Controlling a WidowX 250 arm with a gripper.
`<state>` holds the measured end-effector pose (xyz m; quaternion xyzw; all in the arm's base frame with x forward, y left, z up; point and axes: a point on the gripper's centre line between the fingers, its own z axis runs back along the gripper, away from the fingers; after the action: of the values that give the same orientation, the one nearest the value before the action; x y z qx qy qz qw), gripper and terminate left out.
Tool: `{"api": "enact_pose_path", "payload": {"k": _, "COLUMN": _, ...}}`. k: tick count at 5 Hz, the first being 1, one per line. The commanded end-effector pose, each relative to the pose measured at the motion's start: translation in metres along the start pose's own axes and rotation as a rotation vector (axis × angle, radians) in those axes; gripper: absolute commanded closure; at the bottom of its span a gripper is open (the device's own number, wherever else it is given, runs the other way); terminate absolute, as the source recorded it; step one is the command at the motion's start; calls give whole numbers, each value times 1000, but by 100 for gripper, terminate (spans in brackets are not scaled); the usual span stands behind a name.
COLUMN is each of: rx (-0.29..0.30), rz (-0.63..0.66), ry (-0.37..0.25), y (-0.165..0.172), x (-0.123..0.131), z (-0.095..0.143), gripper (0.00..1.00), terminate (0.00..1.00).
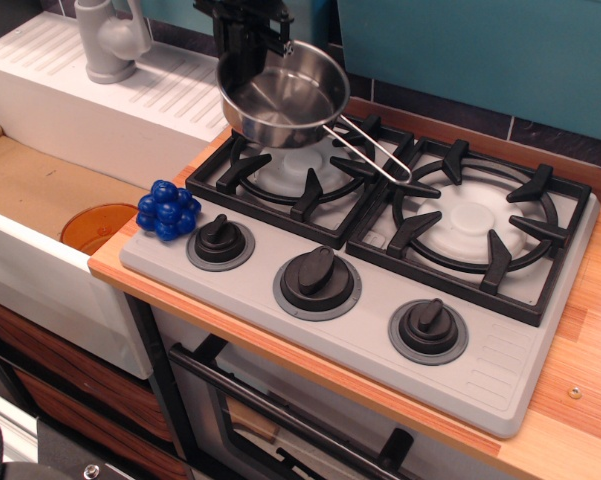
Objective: Put pan on stove and put blueberry in pan
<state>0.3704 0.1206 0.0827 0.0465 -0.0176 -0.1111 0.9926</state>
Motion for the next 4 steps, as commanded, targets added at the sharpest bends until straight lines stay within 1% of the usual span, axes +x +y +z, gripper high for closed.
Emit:
{"api": "enact_pose_path", "payload": {"k": 1, "rx": 32, "rz": 17, "ry": -48, "y": 0, "x": 6, "z": 7, "gripper": 0, "terminate": 0}}
{"api": "enact_pose_path", "payload": {"k": 2, "rx": 14, "rz": 7, "ry": -19, "y": -1, "x": 10, "z": 20, "gripper": 0, "terminate": 0}}
{"api": "enact_pose_path", "payload": {"k": 4, "rx": 18, "rz": 8, "ry": 19, "y": -9, "x": 8, "z": 52, "gripper": 0, "terminate": 0}}
